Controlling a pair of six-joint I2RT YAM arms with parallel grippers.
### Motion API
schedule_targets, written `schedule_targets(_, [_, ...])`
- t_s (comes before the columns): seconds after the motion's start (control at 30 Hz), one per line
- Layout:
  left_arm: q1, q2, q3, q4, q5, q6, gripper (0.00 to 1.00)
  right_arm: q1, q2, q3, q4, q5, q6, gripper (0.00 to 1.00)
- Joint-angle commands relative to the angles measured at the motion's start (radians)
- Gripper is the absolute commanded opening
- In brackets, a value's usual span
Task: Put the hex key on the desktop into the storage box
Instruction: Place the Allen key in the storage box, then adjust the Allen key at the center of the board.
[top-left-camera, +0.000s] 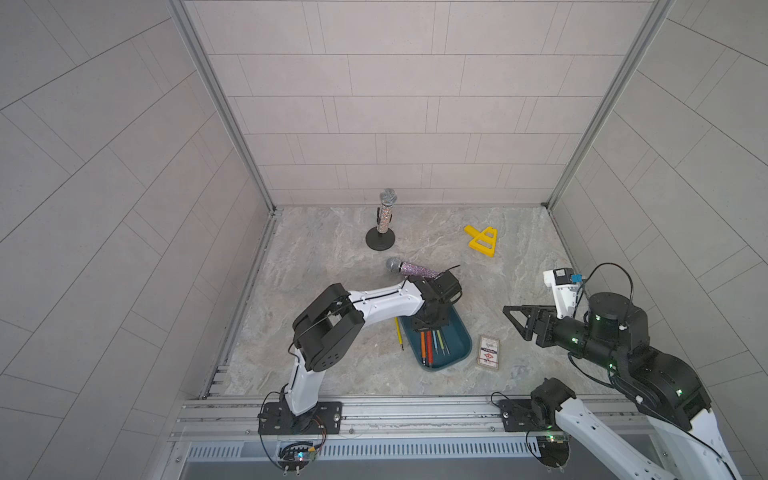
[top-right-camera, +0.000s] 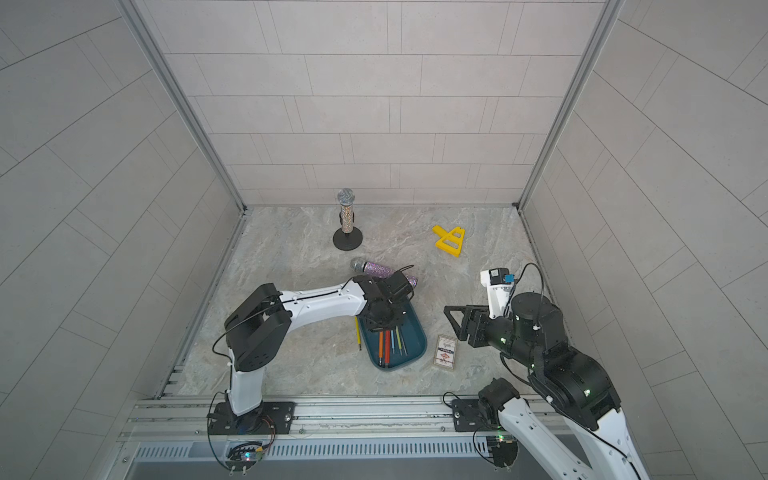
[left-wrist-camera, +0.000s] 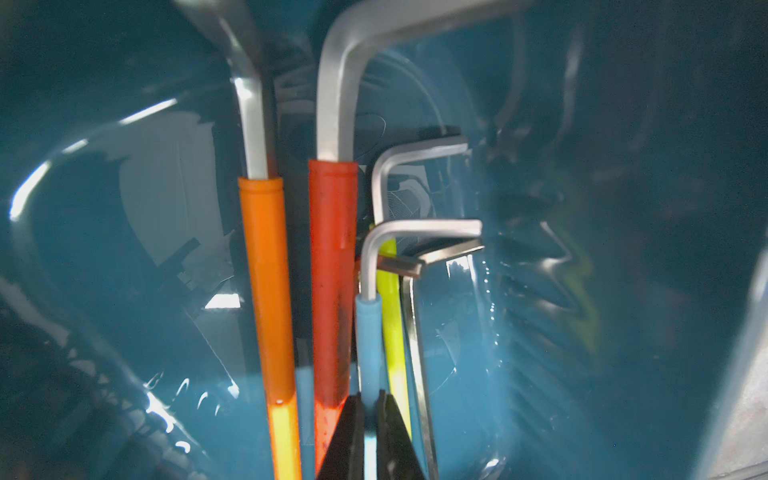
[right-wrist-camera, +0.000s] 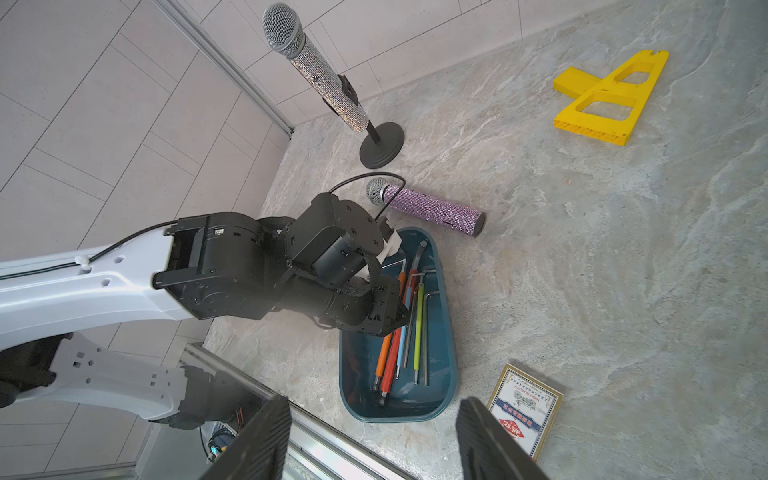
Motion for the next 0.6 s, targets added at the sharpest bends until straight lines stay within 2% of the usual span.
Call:
schedule_targets(0.0, [-0.006, -0.001, -0.013, -0.001, -0.006, -0.008, 0.07, 0.005, -0.007, -0.011, 0.000, 0.010, -0.011, 0.69])
schedule_targets(0.17, [-0.006, -0.003, -0.015, -0.006, -0.004, -0.005, 0.12, 0.005, -0.005, -0.011, 0.001, 0.008, -0.011, 0.68])
schedule_targets(0.3, [-0.006, -0.019, -0.014, -0.007, -0.009, -0.008, 0.24, 0.005, -0.005, -0.011, 0.003, 0.008, -0.009, 0.68])
schedule_targets(0.57, [-0.007, -0.082, 0.027, -0.047, -0.047, 0.000, 0.25, 0.004, -0.004, -0.008, 0.003, 0.007, -0.009, 0.68])
